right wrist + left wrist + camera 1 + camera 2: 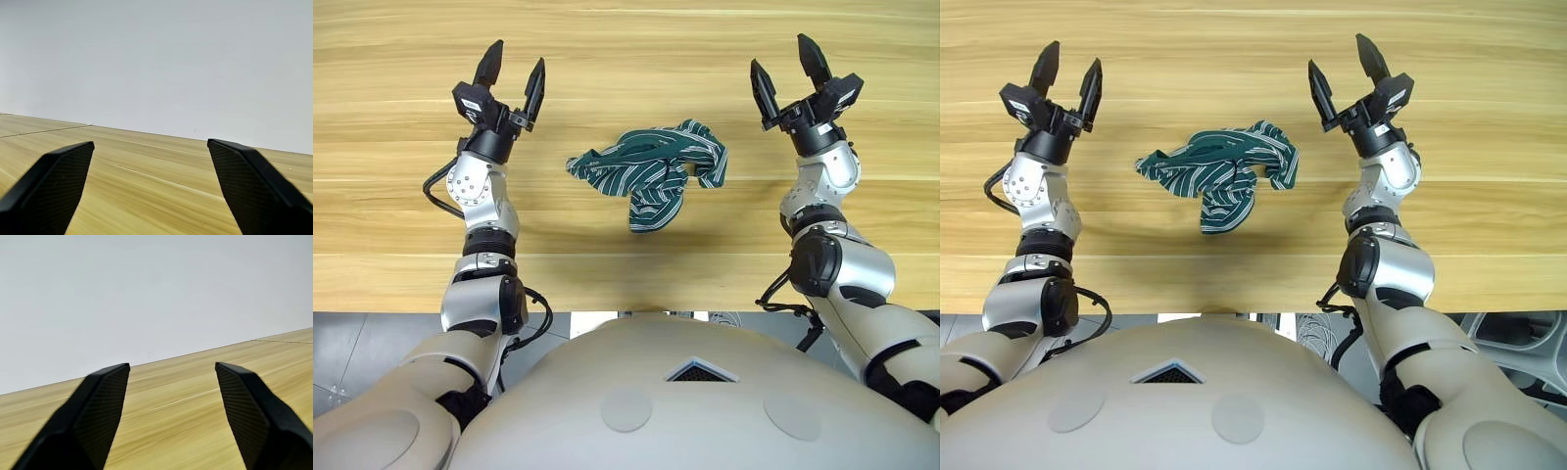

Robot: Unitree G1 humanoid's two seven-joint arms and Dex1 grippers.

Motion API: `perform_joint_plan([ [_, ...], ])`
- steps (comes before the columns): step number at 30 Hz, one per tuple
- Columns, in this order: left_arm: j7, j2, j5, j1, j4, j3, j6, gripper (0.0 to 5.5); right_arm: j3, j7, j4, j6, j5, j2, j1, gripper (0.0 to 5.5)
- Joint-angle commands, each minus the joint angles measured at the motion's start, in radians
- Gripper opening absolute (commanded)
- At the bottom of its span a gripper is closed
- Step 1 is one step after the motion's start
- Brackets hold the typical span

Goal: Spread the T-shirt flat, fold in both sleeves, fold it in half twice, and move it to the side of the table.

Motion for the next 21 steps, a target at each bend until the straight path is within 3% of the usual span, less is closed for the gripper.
perform_joint_plan([
  [1,-0.007,-0.005,-0.012,0.003,-0.008,0.005,0.015,3.11,-0.003,-0.006,-0.016,0.003,0.005,-0.002,-0.002,4.34],
  [4,-0.013,-0.004,-0.025,0.001,-0.008,0.012,0.021,3.31,-0.012,-0.012,-0.015,0.006,0.013,-0.008,-0.007,4.34],
  [9,-0.021,-0.004,-0.039,0.0,-0.009,0.021,0.021,4.05,-0.019,-0.012,-0.017,0.007,0.018,-0.011,-0.009,5.11],
  [11,-0.014,-0.003,-0.03,0.0,-0.008,0.023,0.011,4.07,-0.02,-0.014,-0.017,0.005,0.016,-0.011,-0.009,5.38],
  [21,-0.024,0.013,-0.026,0.004,0.004,0.035,0.0,4.07,-0.011,0.033,-0.023,0.007,0.013,-0.023,0.003,5.38],
])
